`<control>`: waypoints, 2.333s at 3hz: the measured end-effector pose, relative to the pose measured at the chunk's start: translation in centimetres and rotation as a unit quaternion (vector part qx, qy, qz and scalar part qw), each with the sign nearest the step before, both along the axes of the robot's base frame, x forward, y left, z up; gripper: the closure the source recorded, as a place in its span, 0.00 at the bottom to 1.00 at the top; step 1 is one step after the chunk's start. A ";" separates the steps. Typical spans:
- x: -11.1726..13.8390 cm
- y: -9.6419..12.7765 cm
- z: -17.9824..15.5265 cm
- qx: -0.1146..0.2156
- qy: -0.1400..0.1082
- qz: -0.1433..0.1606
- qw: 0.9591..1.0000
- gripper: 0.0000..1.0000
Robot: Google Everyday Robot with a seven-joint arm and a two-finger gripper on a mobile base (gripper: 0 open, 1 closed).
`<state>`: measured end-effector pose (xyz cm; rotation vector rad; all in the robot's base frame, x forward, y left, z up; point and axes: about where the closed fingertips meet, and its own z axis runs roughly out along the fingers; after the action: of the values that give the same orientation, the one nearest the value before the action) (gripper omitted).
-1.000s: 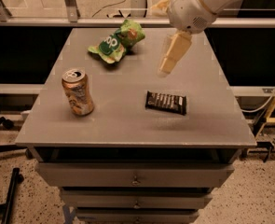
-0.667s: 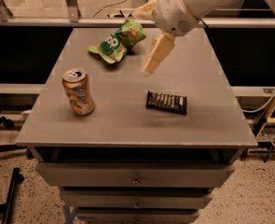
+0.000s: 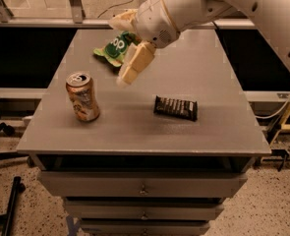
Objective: Knock orange can over
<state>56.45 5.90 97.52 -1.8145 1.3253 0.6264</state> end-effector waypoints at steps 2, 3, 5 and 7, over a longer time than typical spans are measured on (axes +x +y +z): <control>-0.1 1.4 -1.5 0.025 0.025 0.022 0.999 0.00; -0.3 3.3 -3.3 0.057 0.052 0.045 0.996 0.00; -1.7 7.3 -6.0 0.092 0.102 0.087 0.987 0.00; -3.3 9.6 -6.9 0.107 0.130 0.112 0.979 0.00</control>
Offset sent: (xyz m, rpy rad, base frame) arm -0.0006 0.0301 -0.0353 0.1305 0.1268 0.1010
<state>53.16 15.47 90.63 -1.7595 1.1714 1.1171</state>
